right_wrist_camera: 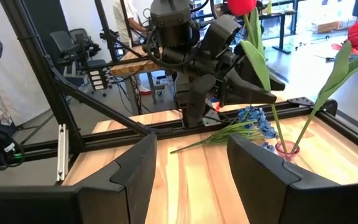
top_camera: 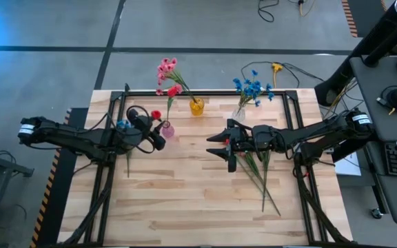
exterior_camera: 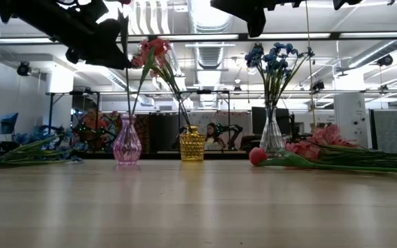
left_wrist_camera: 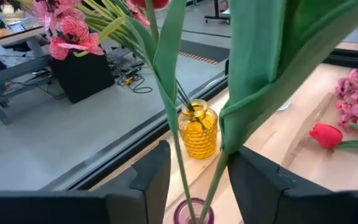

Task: Sort flowers into vase by color
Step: Put the left red flower into the violet vase

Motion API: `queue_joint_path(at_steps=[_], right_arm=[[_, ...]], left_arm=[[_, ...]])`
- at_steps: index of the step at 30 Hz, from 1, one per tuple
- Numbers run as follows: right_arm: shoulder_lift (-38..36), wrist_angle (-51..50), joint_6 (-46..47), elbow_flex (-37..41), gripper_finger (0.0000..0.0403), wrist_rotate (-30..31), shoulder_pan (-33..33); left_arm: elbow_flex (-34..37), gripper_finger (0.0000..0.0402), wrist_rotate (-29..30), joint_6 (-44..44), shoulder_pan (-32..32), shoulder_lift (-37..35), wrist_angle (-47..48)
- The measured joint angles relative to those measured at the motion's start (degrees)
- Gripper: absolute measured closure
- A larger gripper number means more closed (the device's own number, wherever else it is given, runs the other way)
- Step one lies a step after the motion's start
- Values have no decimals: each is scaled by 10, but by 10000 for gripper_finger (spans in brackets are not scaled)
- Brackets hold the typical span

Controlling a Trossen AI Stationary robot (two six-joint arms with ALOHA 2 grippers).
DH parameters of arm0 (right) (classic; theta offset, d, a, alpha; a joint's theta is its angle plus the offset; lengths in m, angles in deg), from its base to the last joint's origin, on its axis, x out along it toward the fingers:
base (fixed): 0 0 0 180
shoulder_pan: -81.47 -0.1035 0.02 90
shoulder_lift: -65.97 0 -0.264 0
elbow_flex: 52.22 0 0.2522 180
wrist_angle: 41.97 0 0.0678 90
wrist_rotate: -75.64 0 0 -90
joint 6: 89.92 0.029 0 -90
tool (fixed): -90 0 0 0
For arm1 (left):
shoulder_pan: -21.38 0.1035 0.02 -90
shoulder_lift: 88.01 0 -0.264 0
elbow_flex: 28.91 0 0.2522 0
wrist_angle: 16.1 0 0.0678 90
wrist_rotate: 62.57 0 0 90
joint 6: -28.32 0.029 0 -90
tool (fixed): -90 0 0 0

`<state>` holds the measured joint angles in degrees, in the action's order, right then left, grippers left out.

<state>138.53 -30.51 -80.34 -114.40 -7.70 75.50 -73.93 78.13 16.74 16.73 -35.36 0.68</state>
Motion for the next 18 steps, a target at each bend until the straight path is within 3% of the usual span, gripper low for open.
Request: queue_joint_path(at_steps=[18], right_arm=[[-1,-5,11,0,213,0,0]], left_arm=[[0,167,28,-10,-2,-7,28]])
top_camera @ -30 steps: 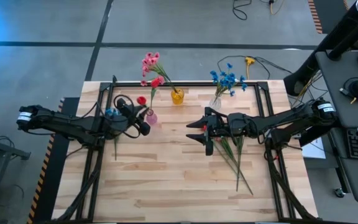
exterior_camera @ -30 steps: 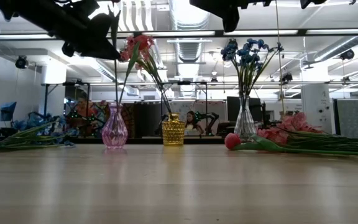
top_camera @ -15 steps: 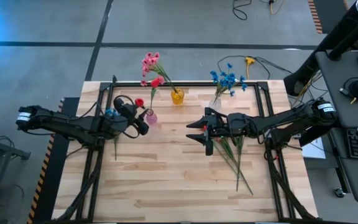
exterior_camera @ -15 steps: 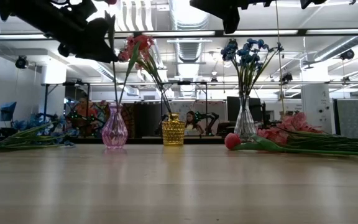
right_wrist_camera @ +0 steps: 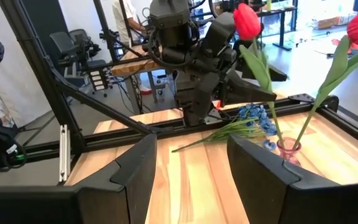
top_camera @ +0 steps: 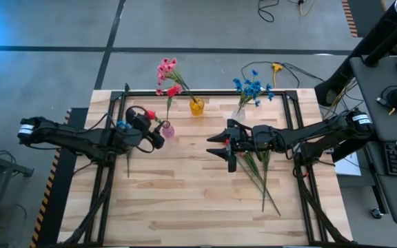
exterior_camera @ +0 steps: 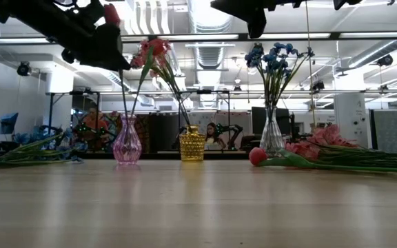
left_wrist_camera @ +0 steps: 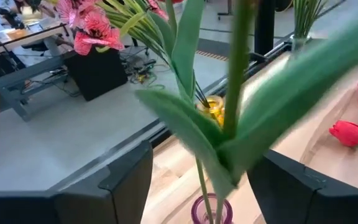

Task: Sort flowers into vase by color
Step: Put the left red flower into the violet vase, then put the left pink flowers into the yellow vase

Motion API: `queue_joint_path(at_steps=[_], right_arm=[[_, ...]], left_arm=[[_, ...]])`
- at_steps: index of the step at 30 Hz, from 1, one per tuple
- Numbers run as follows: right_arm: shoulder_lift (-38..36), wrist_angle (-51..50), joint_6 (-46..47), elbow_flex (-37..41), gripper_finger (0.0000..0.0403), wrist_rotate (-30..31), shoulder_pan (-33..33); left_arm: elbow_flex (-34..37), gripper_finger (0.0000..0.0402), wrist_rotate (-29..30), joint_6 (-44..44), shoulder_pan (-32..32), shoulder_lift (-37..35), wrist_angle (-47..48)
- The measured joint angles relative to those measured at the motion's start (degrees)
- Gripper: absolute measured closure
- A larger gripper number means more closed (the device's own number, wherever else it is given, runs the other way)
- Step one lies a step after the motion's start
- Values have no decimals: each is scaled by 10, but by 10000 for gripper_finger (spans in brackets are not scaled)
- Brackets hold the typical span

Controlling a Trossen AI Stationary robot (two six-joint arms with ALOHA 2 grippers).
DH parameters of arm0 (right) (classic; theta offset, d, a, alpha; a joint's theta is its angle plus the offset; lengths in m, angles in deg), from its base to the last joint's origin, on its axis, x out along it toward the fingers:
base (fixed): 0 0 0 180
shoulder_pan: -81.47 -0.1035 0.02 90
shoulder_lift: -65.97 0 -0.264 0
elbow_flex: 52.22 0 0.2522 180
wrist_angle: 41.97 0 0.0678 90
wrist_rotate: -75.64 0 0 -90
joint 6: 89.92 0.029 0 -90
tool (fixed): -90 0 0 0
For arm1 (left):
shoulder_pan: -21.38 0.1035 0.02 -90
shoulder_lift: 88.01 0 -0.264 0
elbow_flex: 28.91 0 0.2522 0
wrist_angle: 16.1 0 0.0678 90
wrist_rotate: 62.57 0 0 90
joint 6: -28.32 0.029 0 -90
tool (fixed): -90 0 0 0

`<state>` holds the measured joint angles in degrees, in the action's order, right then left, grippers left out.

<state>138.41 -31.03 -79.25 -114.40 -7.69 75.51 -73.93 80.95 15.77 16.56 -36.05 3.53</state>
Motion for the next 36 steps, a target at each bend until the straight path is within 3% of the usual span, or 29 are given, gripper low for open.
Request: queue_joint_path(at_steps=[4,12,15,20,28,36], right_arm=[[-11,-16,8,0,213,0,0],[-61,-61,14,0,213,9,0],[-78,-79,22,0,213,10,0],[-101,-100,30,0,213,10,0],[-120,-109,47,0,213,10,0],[-114,-271,178,-6,213,12,0]], left_arm=[[0,162,-22,-35,-9,-14,66],[-37,161,-185,-187,-14,-40,240],[-58,161,-221,-258,-17,-35,309],[-84,161,-258,-367,-36,-17,404],[-94,161,-315,-459,-76,4,479],[-101,161,-318,-510,-120,10,510]])
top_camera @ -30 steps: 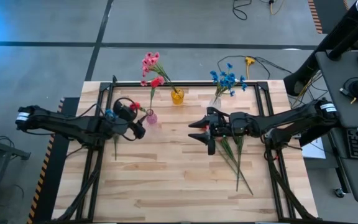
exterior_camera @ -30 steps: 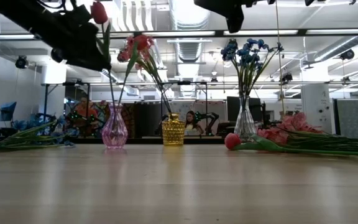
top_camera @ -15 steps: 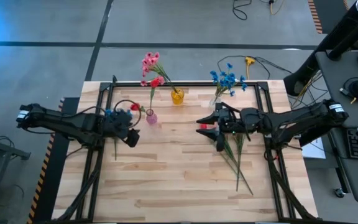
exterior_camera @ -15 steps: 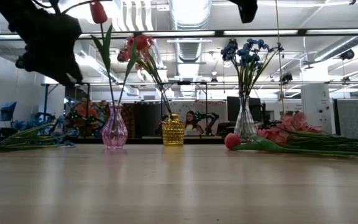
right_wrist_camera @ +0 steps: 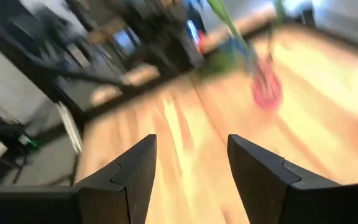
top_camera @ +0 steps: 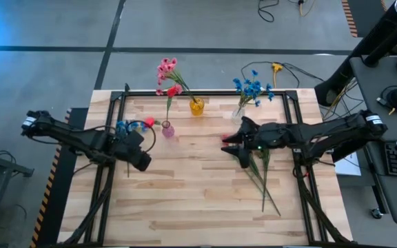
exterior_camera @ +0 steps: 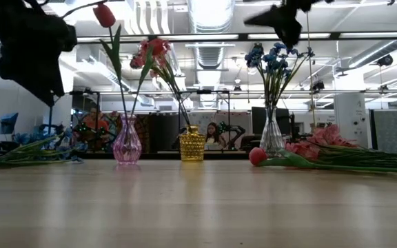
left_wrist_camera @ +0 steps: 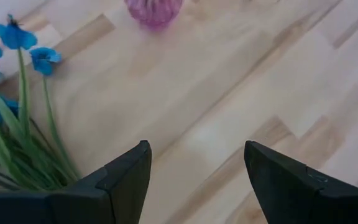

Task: Sort flowers into vase by color
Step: Put the left pink flowers into the yellow vase

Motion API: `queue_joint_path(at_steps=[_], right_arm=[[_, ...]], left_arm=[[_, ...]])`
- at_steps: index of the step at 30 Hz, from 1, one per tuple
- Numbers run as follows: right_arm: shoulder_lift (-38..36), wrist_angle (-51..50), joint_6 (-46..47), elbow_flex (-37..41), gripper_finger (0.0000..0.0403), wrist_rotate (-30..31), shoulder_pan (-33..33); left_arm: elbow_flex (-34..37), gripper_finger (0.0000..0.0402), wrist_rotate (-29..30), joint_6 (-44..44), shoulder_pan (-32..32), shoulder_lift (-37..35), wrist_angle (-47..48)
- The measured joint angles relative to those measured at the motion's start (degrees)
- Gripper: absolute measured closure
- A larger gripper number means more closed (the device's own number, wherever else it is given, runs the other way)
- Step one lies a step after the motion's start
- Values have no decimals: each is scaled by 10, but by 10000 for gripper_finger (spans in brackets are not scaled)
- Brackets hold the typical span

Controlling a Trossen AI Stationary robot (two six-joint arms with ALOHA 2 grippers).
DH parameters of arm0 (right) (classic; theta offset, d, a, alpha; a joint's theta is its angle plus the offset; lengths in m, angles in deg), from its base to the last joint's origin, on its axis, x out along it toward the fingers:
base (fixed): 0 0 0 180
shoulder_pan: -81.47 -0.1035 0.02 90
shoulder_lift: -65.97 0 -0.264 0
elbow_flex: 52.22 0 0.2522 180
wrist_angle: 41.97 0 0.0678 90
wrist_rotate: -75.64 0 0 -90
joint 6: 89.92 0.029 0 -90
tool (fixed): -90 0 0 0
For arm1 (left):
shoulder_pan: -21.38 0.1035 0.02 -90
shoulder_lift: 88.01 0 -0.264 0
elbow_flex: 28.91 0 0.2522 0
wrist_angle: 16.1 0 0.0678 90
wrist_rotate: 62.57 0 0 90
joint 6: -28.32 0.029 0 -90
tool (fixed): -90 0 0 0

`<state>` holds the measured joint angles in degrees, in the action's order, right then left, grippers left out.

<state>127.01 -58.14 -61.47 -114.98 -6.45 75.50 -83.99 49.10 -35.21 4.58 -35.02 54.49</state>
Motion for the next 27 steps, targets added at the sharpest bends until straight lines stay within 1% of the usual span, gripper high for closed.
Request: queue_joint_path(at_steps=[3,9,11,15,17,19,22,27], right_arm=[[9,-87,46,-17,213,12,0],[39,-260,129,-55,213,12,0],[54,-320,156,-71,213,12,-2],[88,-440,207,-89,213,9,-12],[101,-483,230,-89,213,-3,-18],[115,-518,251,-88,213,-21,-24],[138,-560,280,-85,213,-31,-33],[175,-573,293,-84,213,-34,-39]], left_arm=[[-12,161,21,0,-13,0,1],[-35,161,92,13,-44,0,9],[-41,161,104,15,-51,0,12],[-45,161,104,15,-61,0,23],[-45,161,103,15,-63,0,31],[-48,161,103,14,-64,0,41],[-56,161,103,13,-64,0,55],[-78,161,113,26,-65,0,67]])
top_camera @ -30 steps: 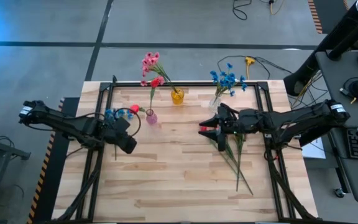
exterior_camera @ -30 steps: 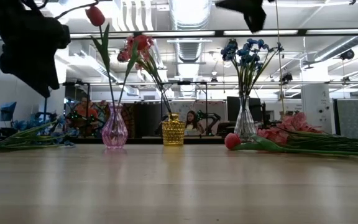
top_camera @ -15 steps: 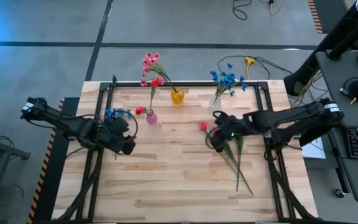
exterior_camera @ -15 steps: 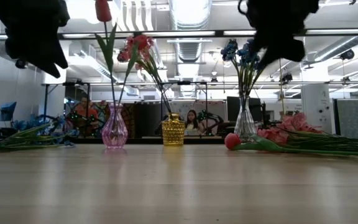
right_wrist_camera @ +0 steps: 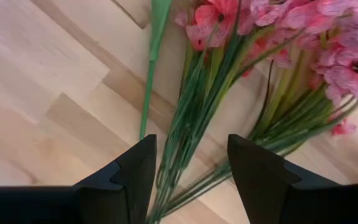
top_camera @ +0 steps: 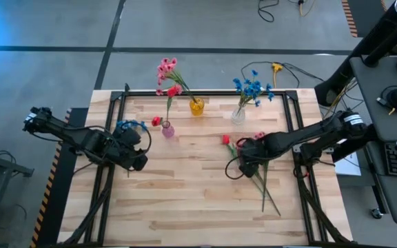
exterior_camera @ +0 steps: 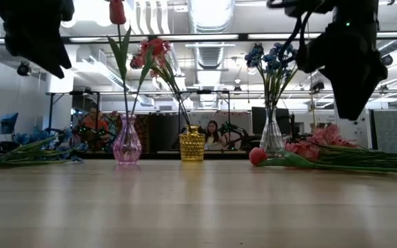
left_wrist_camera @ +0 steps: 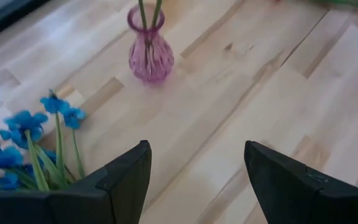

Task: Sort flowers into vase by color
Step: Put the left pink flowers into the yellow vase

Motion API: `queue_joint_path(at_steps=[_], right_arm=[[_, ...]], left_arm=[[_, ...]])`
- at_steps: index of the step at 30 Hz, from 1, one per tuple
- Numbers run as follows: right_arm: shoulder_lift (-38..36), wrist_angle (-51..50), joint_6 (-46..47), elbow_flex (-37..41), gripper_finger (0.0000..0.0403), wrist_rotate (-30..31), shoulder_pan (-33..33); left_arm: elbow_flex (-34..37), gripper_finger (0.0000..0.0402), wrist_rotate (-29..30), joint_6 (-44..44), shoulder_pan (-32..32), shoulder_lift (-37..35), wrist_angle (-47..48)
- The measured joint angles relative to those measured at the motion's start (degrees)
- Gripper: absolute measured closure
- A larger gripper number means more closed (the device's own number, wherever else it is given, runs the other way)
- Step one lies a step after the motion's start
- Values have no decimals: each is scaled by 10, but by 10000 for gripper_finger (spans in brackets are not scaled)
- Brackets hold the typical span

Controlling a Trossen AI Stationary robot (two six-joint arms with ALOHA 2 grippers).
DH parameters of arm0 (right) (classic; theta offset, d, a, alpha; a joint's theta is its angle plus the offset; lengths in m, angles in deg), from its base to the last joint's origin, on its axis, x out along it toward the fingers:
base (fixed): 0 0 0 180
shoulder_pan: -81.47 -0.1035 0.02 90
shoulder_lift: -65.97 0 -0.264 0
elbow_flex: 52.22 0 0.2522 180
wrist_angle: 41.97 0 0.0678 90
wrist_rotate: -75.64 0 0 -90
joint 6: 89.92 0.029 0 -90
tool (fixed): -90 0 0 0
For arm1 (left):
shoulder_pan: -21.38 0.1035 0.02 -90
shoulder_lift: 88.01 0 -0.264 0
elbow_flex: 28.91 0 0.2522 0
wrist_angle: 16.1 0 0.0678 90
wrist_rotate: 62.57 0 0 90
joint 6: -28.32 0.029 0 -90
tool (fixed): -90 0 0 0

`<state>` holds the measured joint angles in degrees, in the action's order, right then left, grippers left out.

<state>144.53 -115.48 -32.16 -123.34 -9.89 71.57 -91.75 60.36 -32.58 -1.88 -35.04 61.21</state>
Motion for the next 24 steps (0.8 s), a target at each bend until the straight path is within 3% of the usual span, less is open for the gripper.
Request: queue_joint_path(at_steps=[7,17,24], right_arm=[[61,1,-14,0,201,-5,0],[121,23,-48,1,117,-2,0],[141,50,-60,1,135,9,2]], left_arm=[[-23,161,66,36,-15,0,0],[-22,161,101,43,-21,1,0],[-22,161,102,43,-21,9,-1]])
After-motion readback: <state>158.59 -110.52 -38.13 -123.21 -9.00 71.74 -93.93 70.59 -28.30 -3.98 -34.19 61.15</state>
